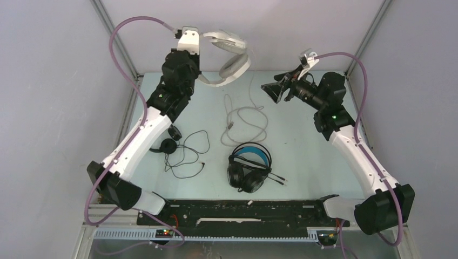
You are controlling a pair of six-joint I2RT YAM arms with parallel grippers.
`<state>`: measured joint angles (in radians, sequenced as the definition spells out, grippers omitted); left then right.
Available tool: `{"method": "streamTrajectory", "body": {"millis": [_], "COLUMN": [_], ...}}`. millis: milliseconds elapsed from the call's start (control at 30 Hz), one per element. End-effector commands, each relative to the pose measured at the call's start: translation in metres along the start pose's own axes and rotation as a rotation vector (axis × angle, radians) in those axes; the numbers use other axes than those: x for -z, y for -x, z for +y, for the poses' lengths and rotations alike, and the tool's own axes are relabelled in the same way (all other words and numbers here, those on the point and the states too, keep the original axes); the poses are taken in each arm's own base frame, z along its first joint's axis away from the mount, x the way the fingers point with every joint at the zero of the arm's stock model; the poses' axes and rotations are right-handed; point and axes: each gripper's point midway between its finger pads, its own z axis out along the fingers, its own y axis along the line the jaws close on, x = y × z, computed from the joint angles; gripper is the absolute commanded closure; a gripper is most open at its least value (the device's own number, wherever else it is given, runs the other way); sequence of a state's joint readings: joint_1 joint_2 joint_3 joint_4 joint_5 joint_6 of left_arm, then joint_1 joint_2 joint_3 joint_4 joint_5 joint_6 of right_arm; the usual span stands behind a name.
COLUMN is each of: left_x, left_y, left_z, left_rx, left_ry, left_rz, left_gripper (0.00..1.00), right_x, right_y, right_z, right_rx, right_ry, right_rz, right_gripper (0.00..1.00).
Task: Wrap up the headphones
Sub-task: Pick up the headphones from the corner of the board, then wrap the headphones cable around the headphones.
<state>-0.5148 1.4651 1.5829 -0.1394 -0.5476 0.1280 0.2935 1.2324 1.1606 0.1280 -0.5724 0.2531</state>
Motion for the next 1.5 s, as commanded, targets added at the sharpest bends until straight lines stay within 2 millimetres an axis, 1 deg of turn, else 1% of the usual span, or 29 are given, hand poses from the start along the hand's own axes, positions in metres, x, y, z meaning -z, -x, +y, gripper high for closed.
{"method": "streamTrajectory", "body": {"millis": [0, 33, 100, 200, 233, 333, 433, 500, 567, 667, 867, 1000, 1100, 1167, 1200, 1267, 1300, 1333, 1367, 1467], "left_x": [0.021, 0.024, 0.028, 0.038, 0.042, 0.057, 0.072, 0.081, 0.087, 0.093, 0.102, 0.104, 0.107, 0.109, 0.110, 0.112, 0.113, 0.114, 0.115, 0.113], "left_y": [0.071, 0.067, 0.057, 0.036, 0.028, 0.004, -0.012, -0.019, -0.022, -0.023, -0.027, -0.029, -0.029, -0.029, -0.028, -0.029, -0.029, -0.029, -0.030, -0.036], "left_z": [0.010, 0.006, -0.004, -0.014, -0.019, -0.028, -0.035, -0.038, -0.039, -0.041, -0.045, -0.048, -0.051, -0.053, -0.054, -0.055, -0.056, -0.055, -0.055, -0.048], "left_rx": [0.089, 0.075, 0.046, 0.023, 0.016, -0.002, -0.032, -0.052, -0.068, -0.080, -0.111, -0.123, -0.120, -0.106, -0.097, -0.078, -0.065, -0.057, -0.046, -0.016], "left_ry": [-0.047, -0.075, -0.141, -0.218, -0.253, -0.333, -0.400, -0.431, -0.446, -0.463, -0.483, -0.487, -0.501, -0.512, -0.519, -0.527, -0.527, -0.525, -0.517, -0.466], "left_rz": [-0.207, -0.188, -0.153, -0.065, -0.035, 0.054, 0.116, 0.148, 0.163, 0.172, 0.183, 0.189, 0.190, 0.191, 0.189, 0.187, 0.187, 0.189, 0.195, 0.212], "left_gripper": [1.00, 1.00, 1.00, 1.00, 1.00, 1.00, 1.00, 1.00, 1.00, 1.00, 1.00, 1.00, 1.00, 1.00, 1.00, 1.00, 0.97, 0.93, 0.87, 0.68], "right_x": [-0.007, -0.008, -0.007, -0.001, 0.003, 0.008, 0.009, 0.004, -0.003, -0.015, -0.029, -0.040, -0.043, -0.044, -0.044, -0.044, -0.044, -0.043, -0.043, -0.041], "right_y": [0.011, 0.011, 0.017, 0.031, 0.037, 0.051, 0.055, 0.050, 0.042, 0.032, 0.017, -0.002, -0.010, -0.012, -0.012, -0.010, -0.008, -0.005, -0.003, 0.005], "right_z": [0.017, 0.021, 0.024, 0.029, 0.034, 0.041, 0.054, 0.063, 0.073, 0.077, 0.088, 0.082, 0.077, 0.073, 0.071, 0.066, 0.064, 0.063, 0.061, 0.058], "right_rx": [0.070, 0.102, 0.155, 0.283, 0.344, 0.447, 0.511, 0.557, 0.600, 0.615, 0.627, 0.641, 0.641, 0.645, 0.645, 0.642, 0.638, 0.630, 0.622, 0.586], "right_ry": [0.091, 0.100, 0.068, 0.003, -0.005, -0.026, 0.006, 0.044, 0.078, 0.083, 0.104, 0.081, 0.058, 0.035, 0.020, -0.011, -0.026, -0.041, -0.052, -0.086], "right_rz": [-0.044, -0.046, -0.068, -0.106, -0.122, -0.162, -0.181, -0.172, -0.151, -0.109, -0.062, 0.010, 0.036, 0.045, 0.048, 0.047, 0.042, 0.036, 0.031, 0.004], "right_gripper": [0.26, 0.26, 0.25, 0.20, 0.19, 0.15, 0.11, 0.09, 0.08, 0.08, 0.09, 0.11, 0.16, 0.24, 0.30, 0.52, 0.60, 0.66, 0.69, 0.75]}}
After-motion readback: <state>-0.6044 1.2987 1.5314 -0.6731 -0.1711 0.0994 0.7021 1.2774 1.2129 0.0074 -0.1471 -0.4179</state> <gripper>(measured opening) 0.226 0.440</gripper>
